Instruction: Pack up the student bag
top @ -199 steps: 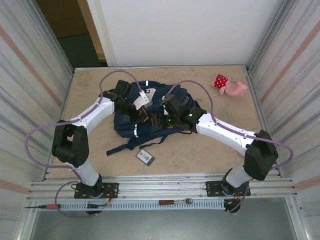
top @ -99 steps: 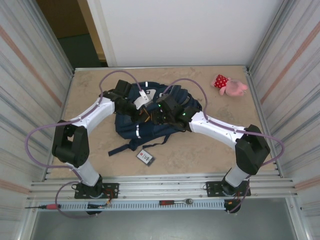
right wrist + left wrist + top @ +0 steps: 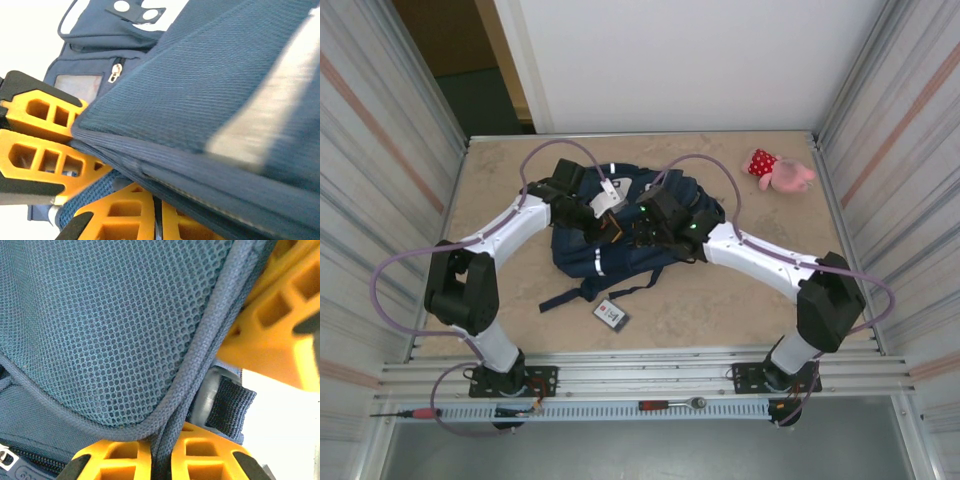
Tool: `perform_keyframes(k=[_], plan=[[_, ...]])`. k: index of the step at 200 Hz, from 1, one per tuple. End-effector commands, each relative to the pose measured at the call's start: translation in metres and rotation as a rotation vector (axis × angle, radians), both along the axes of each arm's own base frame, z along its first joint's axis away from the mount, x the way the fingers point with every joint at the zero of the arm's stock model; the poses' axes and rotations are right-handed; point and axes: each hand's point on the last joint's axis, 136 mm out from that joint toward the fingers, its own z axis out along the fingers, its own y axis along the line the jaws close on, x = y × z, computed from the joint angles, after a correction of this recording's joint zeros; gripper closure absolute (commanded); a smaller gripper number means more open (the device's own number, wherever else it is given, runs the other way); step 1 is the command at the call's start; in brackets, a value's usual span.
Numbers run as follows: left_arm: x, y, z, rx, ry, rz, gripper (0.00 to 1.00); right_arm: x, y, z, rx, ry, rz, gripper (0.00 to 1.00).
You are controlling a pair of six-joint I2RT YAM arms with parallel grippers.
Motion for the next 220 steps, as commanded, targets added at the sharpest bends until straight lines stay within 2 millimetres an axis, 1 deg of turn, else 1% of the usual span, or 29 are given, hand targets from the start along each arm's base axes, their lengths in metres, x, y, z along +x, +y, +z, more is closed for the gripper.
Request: perform_keyframes(k=[1,17,31,42,54,65,77,92,102,112,123,133,140,152,162,173,188,197,209,220], plan=[[-0.002,0.023,0.001,0.047,-0.001,0.027,1.00,0.007,-0.090,-0.011,-0.159,0.044,-0.212,1.00],[0.003,0.034,-0.005,0.097,-0.029,0.043,1.00,0.002,-0.110,-0.014,-0.159,0.088,-0.219,1.00],[0.006,0.040,-0.009,0.140,-0.055,0.042,1.00,-0.002,-0.124,-0.018,-0.148,0.121,-0.214,1.00],[0.007,0.043,-0.010,0.161,-0.070,0.036,1.00,-0.003,-0.131,-0.022,-0.141,0.145,-0.205,1.00],[0.010,0.045,-0.010,0.173,-0.084,0.038,1.00,-0.005,-0.132,-0.028,-0.132,0.171,-0.184,1.00],[0.013,0.047,-0.008,0.176,-0.098,0.048,0.93,-0.007,-0.128,-0.030,-0.110,0.186,-0.154,1.00],[0.021,0.051,-0.004,0.168,-0.106,0.082,0.82,-0.008,-0.115,-0.030,-0.060,0.195,-0.108,1.00],[0.032,0.057,0.005,0.119,-0.088,0.150,0.65,-0.010,-0.095,-0.031,0.002,0.207,-0.053,1.00],[0.031,0.055,0.016,0.061,-0.058,0.189,0.53,-0.013,-0.083,-0.034,0.023,0.221,-0.024,1.00],[0.028,0.053,0.026,0.005,-0.038,0.240,0.47,-0.015,-0.075,-0.037,0.032,0.232,-0.008,1.00],[0.024,0.053,0.035,-0.054,-0.002,0.339,0.40,-0.016,-0.068,-0.040,0.037,0.242,0.000,1.00],[0.022,0.062,0.038,-0.081,0.064,0.500,0.37,-0.017,-0.064,-0.043,0.045,0.253,0.003,1.00],[0.016,0.068,0.038,-0.097,0.116,0.590,0.36,-0.018,-0.061,-0.045,0.049,0.261,0.005,1.00],[0.004,0.083,0.031,-0.082,0.190,0.736,0.34,-0.020,-0.057,-0.047,0.061,0.269,0.009,1.00],[-0.005,0.100,0.020,-0.061,0.258,0.891,0.34,-0.022,-0.054,-0.047,0.071,0.275,0.014,1.00],[-0.020,0.110,0.007,-0.059,0.359,1.002,0.34,-0.024,-0.051,-0.048,0.084,0.283,0.020,1.00],[-0.037,0.114,-0.013,-0.060,0.482,1.096,0.34,-0.028,-0.047,-0.052,0.088,0.298,0.031,1.00],[-0.043,0.115,-0.028,-0.059,0.545,1.138,0.33,-0.030,-0.045,-0.053,0.090,0.303,0.035,1.00],[-0.046,0.114,-0.044,-0.068,0.598,1.179,0.32,-0.032,-0.044,-0.055,0.095,0.314,0.039,1.00],[-0.040,0.110,-0.052,-0.100,0.617,1.191,0.30,-0.034,-0.042,-0.055,0.102,0.318,0.042,1.00]])
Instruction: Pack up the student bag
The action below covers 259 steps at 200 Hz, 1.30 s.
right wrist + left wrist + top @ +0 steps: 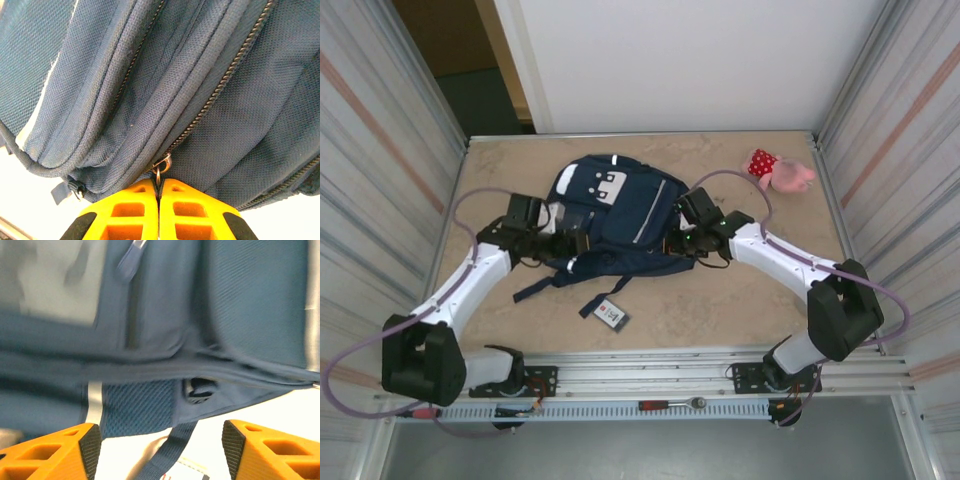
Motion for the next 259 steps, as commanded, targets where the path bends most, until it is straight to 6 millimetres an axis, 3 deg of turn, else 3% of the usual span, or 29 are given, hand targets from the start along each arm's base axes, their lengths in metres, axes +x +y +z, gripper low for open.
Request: perform_keyframes(k=[1,26,61,89,107,125,143,155,175,193,219,259], plan=[[0.001,0.002,-0.027,-0.077,0.127,0.197,0.30,-0.008,0.016,-0.002,0.055,0.028,0.027,1.00],[0.032,-0.008,-0.033,-0.121,0.103,0.213,0.27,-0.016,0.023,-0.002,0.076,0.044,0.034,1.00],[0.097,-0.009,-0.032,-0.145,0.038,0.242,0.27,-0.030,0.047,-0.006,0.127,0.086,0.051,1.00],[0.148,-0.008,-0.011,-0.174,-0.033,0.249,0.27,-0.027,0.070,-0.007,0.161,0.088,0.056,1.00],[0.161,-0.010,0.009,-0.165,-0.069,0.225,0.27,-0.018,0.083,-0.004,0.171,0.074,0.054,1.00],[0.150,-0.010,0.021,-0.171,-0.056,0.224,0.25,-0.009,0.096,0.002,0.201,0.064,0.054,1.00],[0.118,-0.018,0.024,-0.188,-0.009,0.230,0.26,-0.007,0.103,0.002,0.199,0.062,0.056,1.00],[0.091,-0.032,0.028,-0.199,0.005,0.215,0.27,-0.006,0.103,0.000,0.194,0.066,0.052,1.00],[0.048,-0.060,0.017,-0.223,0.086,0.202,0.27,-0.007,0.102,-0.003,0.186,0.071,0.055,1.00],[0.026,-0.081,0.003,-0.257,0.156,0.234,0.31,-0.008,0.101,-0.003,0.180,0.072,0.055,1.00],[0.017,-0.104,-0.010,-0.288,0.191,0.273,0.33,-0.008,0.101,-0.002,0.178,0.065,0.058,1.00],[0.037,-0.120,-0.015,-0.364,0.171,0.313,0.40,-0.012,0.101,-0.001,0.178,0.064,0.072,1.00]])
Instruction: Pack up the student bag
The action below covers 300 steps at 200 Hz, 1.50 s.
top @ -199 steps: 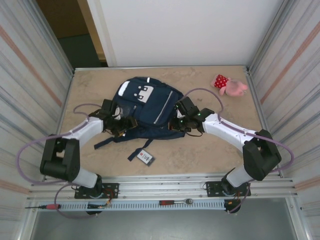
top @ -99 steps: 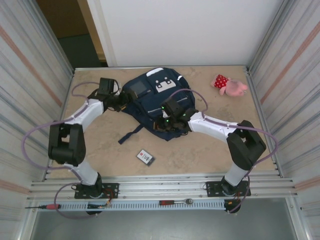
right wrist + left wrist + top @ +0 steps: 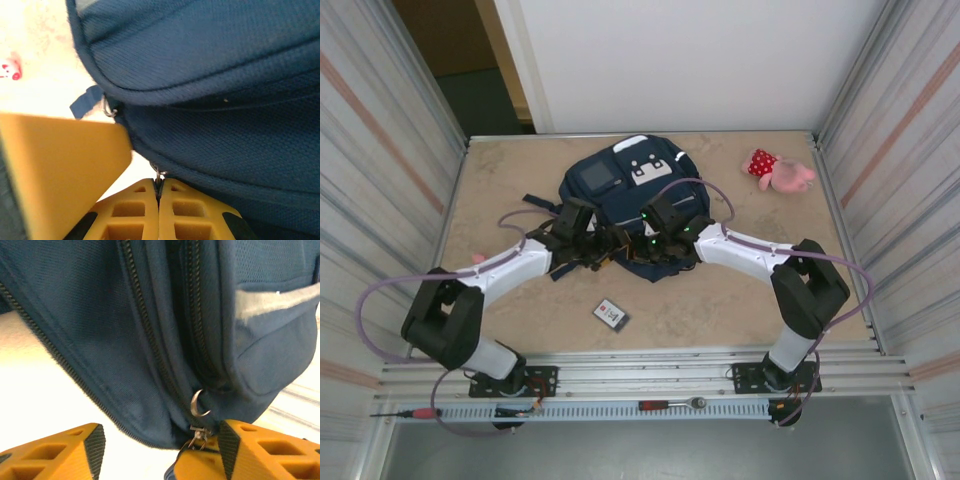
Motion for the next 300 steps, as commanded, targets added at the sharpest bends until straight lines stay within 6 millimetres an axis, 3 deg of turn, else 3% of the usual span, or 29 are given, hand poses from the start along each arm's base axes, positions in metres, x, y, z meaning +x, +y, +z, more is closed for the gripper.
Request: perform_keyframes(k=[1,32,48,74,96,128,150,165,182,209,220,238,267,300], plan=[[0.019,-0.009,0.003,-0.062,-0.029,0.084,0.40,-0.002,0.010,0.013,0.036,-0.017,0.025,1.00],[0.032,-0.012,0.010,-0.086,-0.064,0.114,0.40,-0.006,0.007,0.012,0.033,-0.014,0.022,1.00],[0.034,-0.008,0.005,-0.066,-0.064,0.132,0.49,-0.007,0.005,0.013,0.031,-0.015,0.021,1.00],[0.039,0.005,0.000,-0.041,-0.070,0.160,0.78,-0.008,-0.004,0.016,0.010,-0.017,0.016,1.00],[0.037,0.029,0.000,0.037,-0.071,0.150,1.00,-0.008,-0.026,0.012,-0.031,-0.006,-0.006,1.00],[0.032,0.079,0.003,0.124,-0.070,0.128,1.00,-0.004,-0.081,0.007,-0.121,0.024,-0.053,1.00],[0.028,0.100,0.008,0.142,-0.074,0.084,1.00,0.002,-0.113,0.003,-0.156,0.043,-0.084,1.00],[0.027,0.111,0.011,0.157,-0.075,0.058,1.00,0.006,-0.121,0.004,-0.158,0.043,-0.083,1.00],[0.032,0.121,0.018,0.168,-0.092,0.040,1.00,0.006,-0.111,0.007,-0.137,0.034,-0.044,1.00],[0.039,0.107,0.046,0.214,-0.235,-0.084,0.66,-0.001,-0.081,0.017,-0.066,0.001,0.035,1.00],[0.036,0.092,0.059,0.251,-0.331,-0.183,0.52,-0.002,-0.072,0.021,-0.033,-0.011,0.053,1.00],[0.023,0.056,0.078,0.322,-0.529,-0.427,0.38,0.000,-0.068,0.027,0.014,-0.019,0.047,1.00],[-0.007,0.009,0.093,0.436,-0.851,-0.838,0.28,0.002,-0.066,0.039,0.087,-0.041,0.037,1.00],[-0.025,-0.019,0.090,0.502,-1.082,-1.160,0.26,0.001,-0.067,0.042,0.105,-0.039,0.042,1.00]])
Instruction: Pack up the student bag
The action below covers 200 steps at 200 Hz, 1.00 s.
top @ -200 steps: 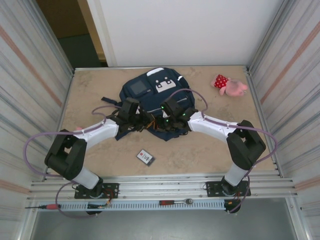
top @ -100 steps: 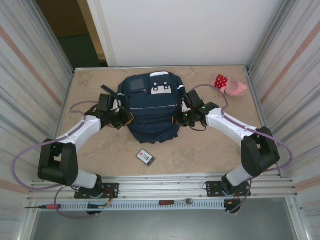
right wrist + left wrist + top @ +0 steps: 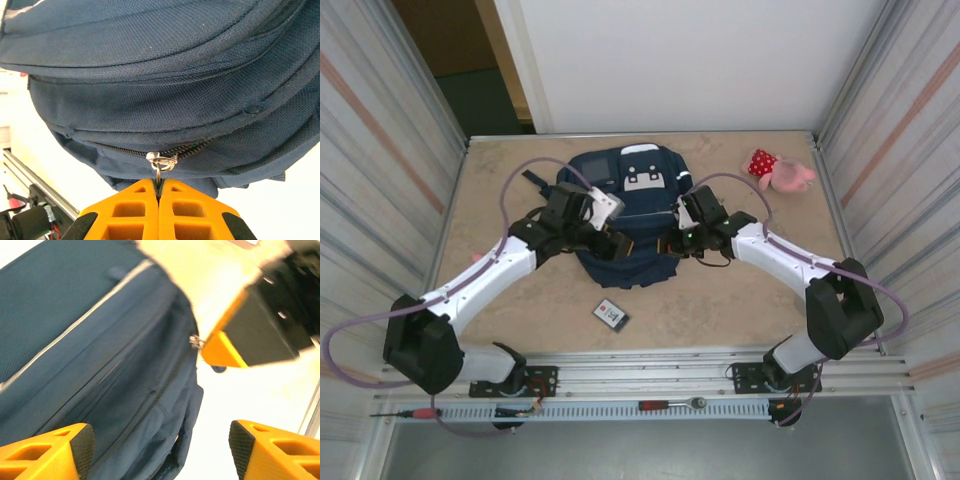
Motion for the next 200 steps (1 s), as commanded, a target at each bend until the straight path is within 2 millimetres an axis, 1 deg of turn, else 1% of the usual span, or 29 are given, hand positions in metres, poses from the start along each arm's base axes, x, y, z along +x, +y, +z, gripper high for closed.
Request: perform_keyframes(k=[1,17,37,51,70,86,90,100,109,126,140,153,157,177,200], plan=[[-0.004,-0.013,0.005,0.131,-0.281,-0.309,0.26,-0.005,0.007,0.019,0.077,-0.014,0.025,1.00],[0.000,-0.024,-0.003,0.195,-0.359,-0.400,0.23,-0.006,0.006,0.019,0.079,-0.012,0.026,1.00],[0.017,-0.034,-0.013,0.241,-0.394,-0.422,0.21,-0.006,0.004,0.020,0.078,-0.013,0.026,1.00],[0.029,-0.042,-0.017,0.242,-0.411,-0.424,0.21,-0.007,0.004,0.020,0.077,-0.012,0.026,1.00],[0.041,-0.055,-0.026,0.235,-0.427,-0.442,0.27,-0.007,0.003,0.020,0.077,-0.011,0.026,1.00],[0.049,-0.061,-0.041,0.261,-0.416,-0.457,0.33,-0.007,0.003,0.020,0.077,-0.009,0.026,1.00],[0.051,-0.061,-0.045,0.273,-0.413,-0.456,0.37,-0.008,0.002,0.018,0.075,-0.007,0.025,1.00],[0.053,-0.061,-0.050,0.290,-0.408,-0.457,0.51,-0.007,0.000,0.019,0.072,-0.008,0.017,1.00],[0.051,-0.061,-0.050,0.290,-0.406,-0.462,0.63,-0.005,-0.006,0.016,0.059,-0.002,-0.002,1.00],[0.040,-0.056,-0.047,0.272,-0.411,-0.498,0.74,0.000,-0.019,0.011,0.042,0.008,-0.044,1.00],[0.030,-0.049,-0.045,0.259,-0.392,-0.525,0.89,0.006,-0.030,0.008,0.034,0.012,-0.075,1.00],[0.023,-0.041,-0.042,0.239,-0.372,-0.538,0.99,0.011,-0.039,0.004,0.014,0.019,-0.092,1.00],[0.021,-0.039,-0.040,0.231,-0.368,-0.542,1.00,0.013,-0.042,0.004,0.007,0.019,-0.099,1.00],[0.010,-0.031,-0.030,0.188,-0.372,-0.570,1.00,0.021,-0.057,-0.005,-0.040,0.028,-0.124,1.00],[-0.006,-0.024,-0.027,0.179,-0.375,-0.628,1.00,0.033,-0.073,-0.009,-0.084,0.026,-0.151,1.00]])
